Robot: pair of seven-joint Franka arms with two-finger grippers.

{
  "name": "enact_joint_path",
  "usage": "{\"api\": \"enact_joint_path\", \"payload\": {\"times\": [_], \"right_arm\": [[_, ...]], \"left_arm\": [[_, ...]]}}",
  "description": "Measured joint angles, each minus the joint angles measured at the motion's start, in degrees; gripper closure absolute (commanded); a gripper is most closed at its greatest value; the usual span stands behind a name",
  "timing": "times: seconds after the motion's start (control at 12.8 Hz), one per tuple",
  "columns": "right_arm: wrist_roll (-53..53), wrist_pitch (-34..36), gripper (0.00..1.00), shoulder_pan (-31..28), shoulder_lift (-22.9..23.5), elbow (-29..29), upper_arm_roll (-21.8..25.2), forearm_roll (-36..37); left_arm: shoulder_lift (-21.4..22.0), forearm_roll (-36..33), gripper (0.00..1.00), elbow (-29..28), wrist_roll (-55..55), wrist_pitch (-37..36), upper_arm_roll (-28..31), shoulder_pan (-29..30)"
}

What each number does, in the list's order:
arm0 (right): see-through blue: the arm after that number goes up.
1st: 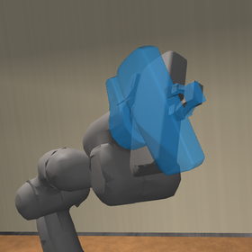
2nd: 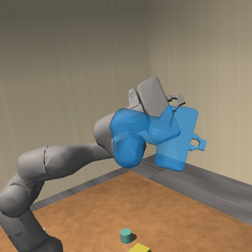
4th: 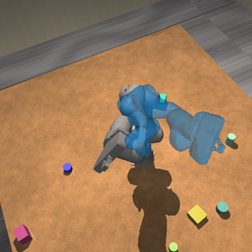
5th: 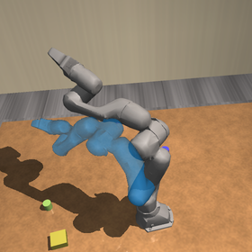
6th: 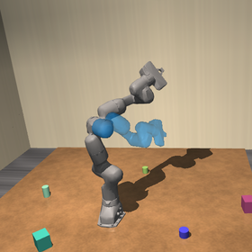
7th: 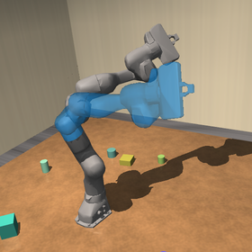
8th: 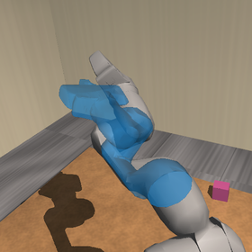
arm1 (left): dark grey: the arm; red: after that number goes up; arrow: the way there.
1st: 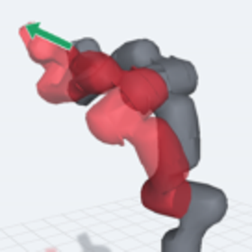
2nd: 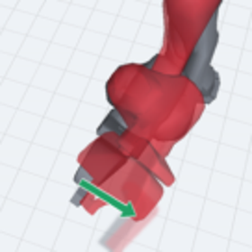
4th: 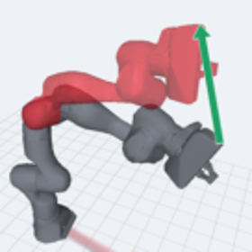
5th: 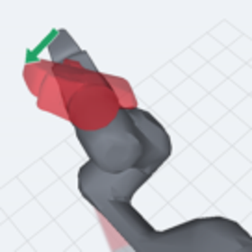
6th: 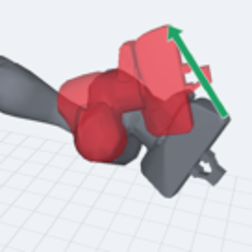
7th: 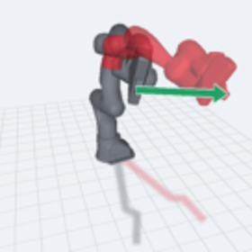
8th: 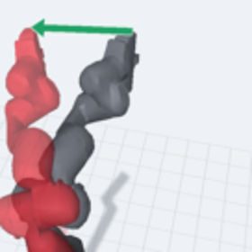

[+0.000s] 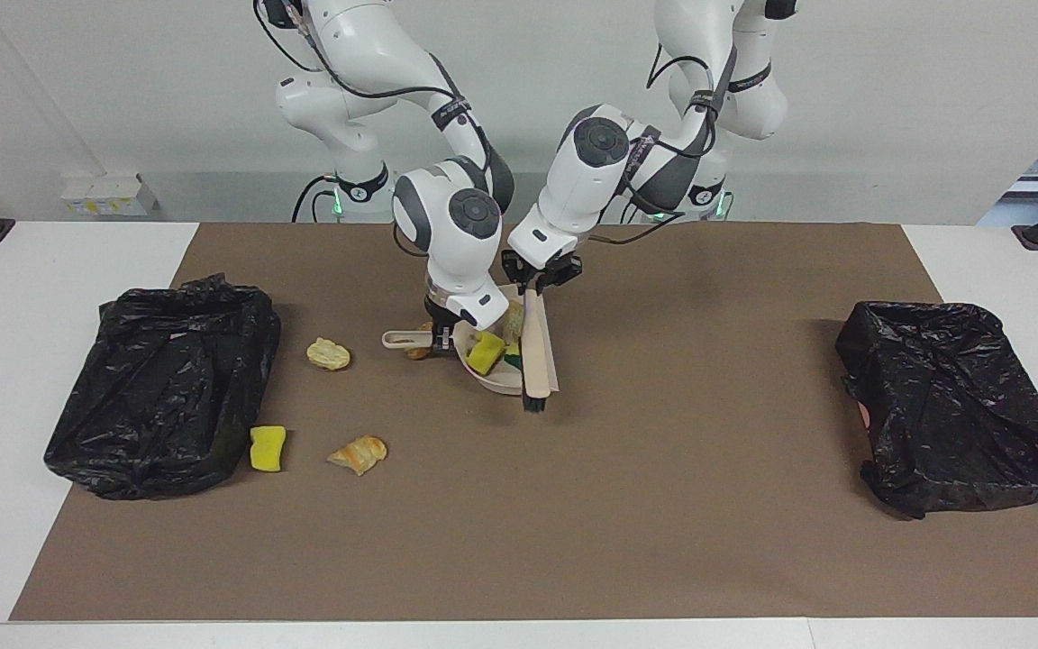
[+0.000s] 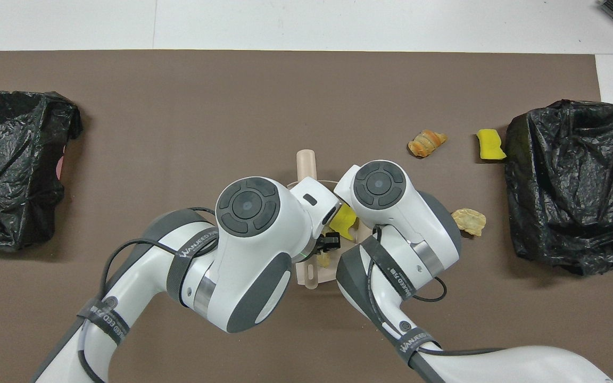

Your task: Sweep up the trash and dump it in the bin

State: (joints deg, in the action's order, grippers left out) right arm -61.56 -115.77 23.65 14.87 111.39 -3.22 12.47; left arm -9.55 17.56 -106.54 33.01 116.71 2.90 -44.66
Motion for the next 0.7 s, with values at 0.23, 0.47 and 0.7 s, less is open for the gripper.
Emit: {"api": "enact_joint_path", "payload": {"times": [0.23, 0.47, 0.7], "right_arm": [[-2.9, -0.2, 1.00, -0.9, -0.1, -0.1, 0.0, -0.1], [-8.8, 0.0, 1.00, -3.2, -1.7, -0.5, 0.0, -0.6], [-16.7, 6.4, 1.00, -6.8, -4.3, -3.4, 0.1, -0.9]], "left_arm": [[2.9, 0.0, 1.00, -0.1, 0.0, -5.9, -0.3, -0.1], [7.6, -0.2, 1.00, -4.1, 1.9, -10.4, -0.5, -0.7], [13.3, -1.4, 1.00, -13.3, 6.4, -9.8, -0.7, -4.4]]}}
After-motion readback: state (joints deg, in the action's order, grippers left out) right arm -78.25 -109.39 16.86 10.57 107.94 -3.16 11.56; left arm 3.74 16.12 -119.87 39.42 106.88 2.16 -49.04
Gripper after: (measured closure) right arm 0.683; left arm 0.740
